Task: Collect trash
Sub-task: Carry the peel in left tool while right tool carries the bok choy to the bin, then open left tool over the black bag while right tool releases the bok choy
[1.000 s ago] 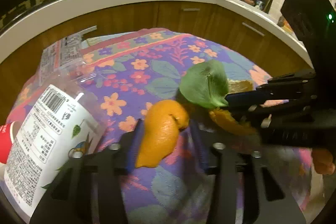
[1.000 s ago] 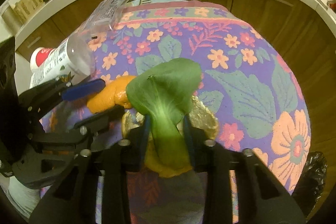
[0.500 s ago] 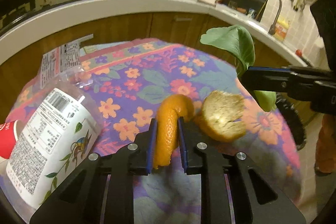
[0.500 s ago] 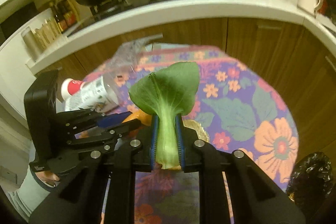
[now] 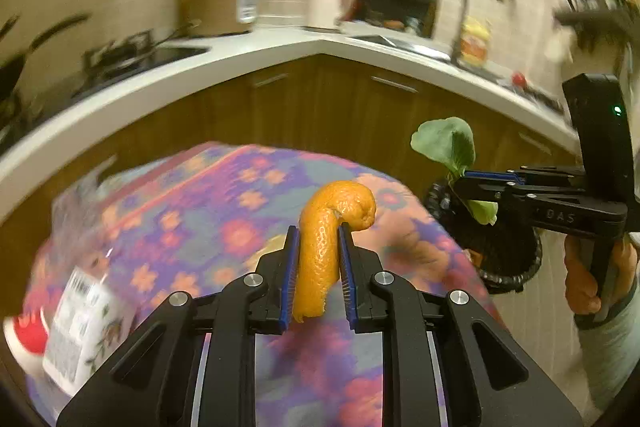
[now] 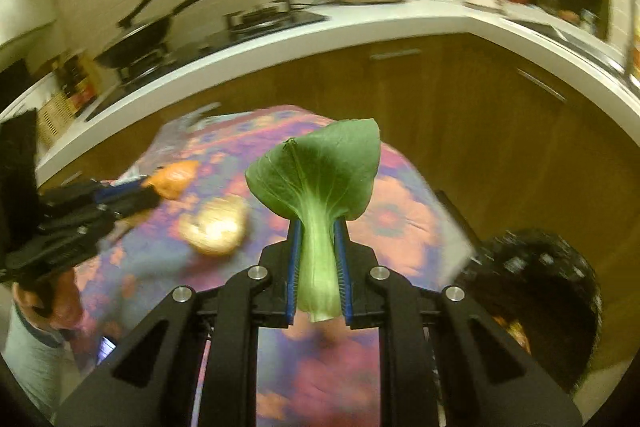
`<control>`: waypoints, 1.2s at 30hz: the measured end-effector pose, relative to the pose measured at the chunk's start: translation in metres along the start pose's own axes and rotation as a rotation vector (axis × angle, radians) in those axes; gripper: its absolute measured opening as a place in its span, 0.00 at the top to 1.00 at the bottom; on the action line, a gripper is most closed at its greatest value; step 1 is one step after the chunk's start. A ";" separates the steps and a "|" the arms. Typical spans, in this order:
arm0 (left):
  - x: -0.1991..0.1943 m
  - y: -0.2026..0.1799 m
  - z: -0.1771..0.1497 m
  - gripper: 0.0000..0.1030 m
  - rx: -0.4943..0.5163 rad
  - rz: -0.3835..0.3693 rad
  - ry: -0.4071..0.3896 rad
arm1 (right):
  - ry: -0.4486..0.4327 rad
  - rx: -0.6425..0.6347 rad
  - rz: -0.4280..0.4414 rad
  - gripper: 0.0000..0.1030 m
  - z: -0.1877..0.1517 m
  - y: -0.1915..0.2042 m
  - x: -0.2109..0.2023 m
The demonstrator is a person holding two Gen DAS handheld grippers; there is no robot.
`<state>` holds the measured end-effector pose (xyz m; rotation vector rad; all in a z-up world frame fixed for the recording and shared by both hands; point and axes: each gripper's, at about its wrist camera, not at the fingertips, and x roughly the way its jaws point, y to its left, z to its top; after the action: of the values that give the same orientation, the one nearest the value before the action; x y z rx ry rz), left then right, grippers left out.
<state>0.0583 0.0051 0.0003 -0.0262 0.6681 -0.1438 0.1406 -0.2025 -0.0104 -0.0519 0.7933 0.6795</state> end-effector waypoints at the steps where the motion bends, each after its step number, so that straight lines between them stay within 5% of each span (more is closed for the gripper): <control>1: 0.005 -0.015 0.006 0.83 0.024 -0.017 0.008 | 0.002 0.036 -0.022 0.87 -0.006 -0.018 -0.005; 8: 0.040 -0.096 0.029 0.83 0.127 -0.104 0.061 | 0.078 0.228 -0.171 0.86 -0.047 -0.107 -0.009; 15: 0.090 -0.165 0.043 0.83 0.180 -0.179 0.125 | 0.153 0.336 -0.221 0.84 -0.076 -0.162 -0.002; 17: 0.102 -0.177 0.043 0.83 0.184 -0.199 0.142 | 0.166 0.353 -0.216 0.73 -0.082 -0.173 -0.003; 18: 0.109 -0.185 0.042 0.83 0.187 -0.210 0.153 | 0.161 0.359 -0.218 0.59 -0.085 -0.176 -0.006; 19: 0.114 -0.190 0.042 0.83 0.189 -0.216 0.160 | 0.147 0.363 -0.229 0.51 -0.087 -0.180 -0.009; 25: 0.147 -0.218 0.039 0.81 0.177 -0.263 0.213 | 0.105 0.453 -0.240 0.51 -0.103 -0.211 -0.034; 29: 0.159 -0.229 0.036 0.65 0.187 -0.271 0.230 | 0.077 0.488 -0.267 0.51 -0.110 -0.222 -0.051; 36: 0.140 -0.215 0.036 0.59 0.171 -0.253 0.196 | 0.046 0.468 -0.248 0.51 -0.108 -0.207 -0.062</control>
<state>0.1625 -0.2286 -0.0423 0.0693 0.8454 -0.4507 0.1601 -0.4306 -0.0873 0.2560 0.9549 0.2480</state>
